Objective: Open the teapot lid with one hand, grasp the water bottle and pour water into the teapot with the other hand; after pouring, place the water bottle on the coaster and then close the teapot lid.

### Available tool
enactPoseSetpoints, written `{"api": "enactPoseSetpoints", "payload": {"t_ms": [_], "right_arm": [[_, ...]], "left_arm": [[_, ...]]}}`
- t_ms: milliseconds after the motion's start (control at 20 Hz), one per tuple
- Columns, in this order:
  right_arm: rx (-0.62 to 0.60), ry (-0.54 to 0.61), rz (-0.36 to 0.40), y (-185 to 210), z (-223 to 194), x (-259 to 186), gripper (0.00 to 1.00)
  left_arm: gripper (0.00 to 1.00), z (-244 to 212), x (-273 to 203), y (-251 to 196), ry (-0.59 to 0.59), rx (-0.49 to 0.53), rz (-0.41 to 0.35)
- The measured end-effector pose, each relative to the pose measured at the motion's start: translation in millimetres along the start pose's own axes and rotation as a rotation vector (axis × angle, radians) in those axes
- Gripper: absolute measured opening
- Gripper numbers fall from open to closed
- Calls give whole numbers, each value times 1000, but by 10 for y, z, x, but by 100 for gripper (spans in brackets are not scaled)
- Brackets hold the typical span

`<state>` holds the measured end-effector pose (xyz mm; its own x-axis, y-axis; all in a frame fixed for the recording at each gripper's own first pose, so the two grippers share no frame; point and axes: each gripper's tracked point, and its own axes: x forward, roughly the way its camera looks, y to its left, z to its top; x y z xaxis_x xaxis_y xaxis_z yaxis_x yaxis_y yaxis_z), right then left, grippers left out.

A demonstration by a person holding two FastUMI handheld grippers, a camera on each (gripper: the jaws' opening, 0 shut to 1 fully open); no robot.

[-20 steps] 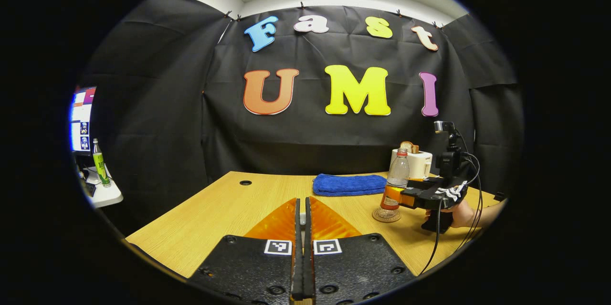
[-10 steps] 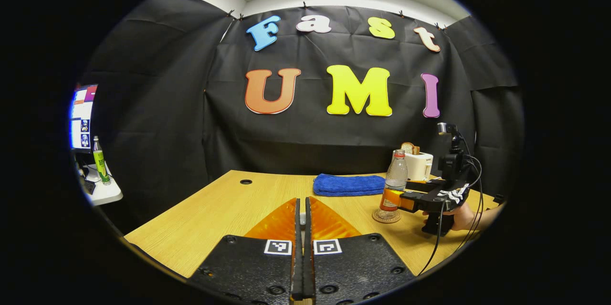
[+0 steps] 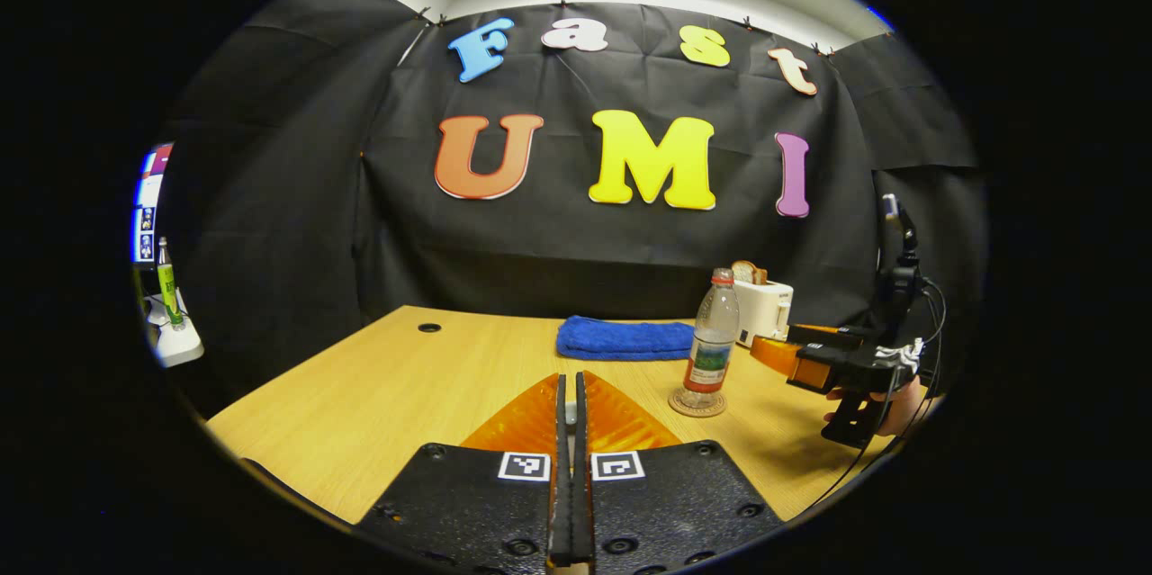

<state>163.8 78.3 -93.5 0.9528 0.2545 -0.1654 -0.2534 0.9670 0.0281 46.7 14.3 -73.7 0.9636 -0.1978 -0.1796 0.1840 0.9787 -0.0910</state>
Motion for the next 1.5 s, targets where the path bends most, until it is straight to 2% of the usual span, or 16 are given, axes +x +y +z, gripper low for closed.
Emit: {"api": "enactPoseSetpoints", "payload": {"t_ms": [50, 100, 150, 300, 450, 600, 850, 1300, 1400, 1500], "right_arm": [[-4, -14, 0, -16, 22, -78, 94], [-9, -24, -6, -45, 37, -174, 94], [-15, -35, -12, -76, 39, -258, 94], [-31, -62, -35, -183, 63, -460, 94], [-62, -81, -69, -288, 25, -616, 94], [-40, -85, -87, -390, -48, -740, 95], [-2, -89, -101, -530, -50, -769, 94], [-6, -96, -93, -421, -42, -772, 95], [9, -93, -107, -361, -40, -766, 95], [16, -89, -124, -287, -26, -758, 95]], "left_arm": [[3, -81, 22, -38, 23, 7, -3], [7, -157, 47, -76, 42, 15, -4], [3, -214, 80, -138, 56, 18, -10], [3, -324, 162, -320, 75, 3, -33], [3, -415, 249, -345, 72, -13, -10], [2, -436, 305, -324, 60, -25, 11], [3, -489, 361, -276, 64, -12, 47], [5, -665, 412, -305, 98, -47, 60], [11, -624, 431, -409, 75, -39, 19], [70, -635, 396, -425, 77, -22, 24]]}}
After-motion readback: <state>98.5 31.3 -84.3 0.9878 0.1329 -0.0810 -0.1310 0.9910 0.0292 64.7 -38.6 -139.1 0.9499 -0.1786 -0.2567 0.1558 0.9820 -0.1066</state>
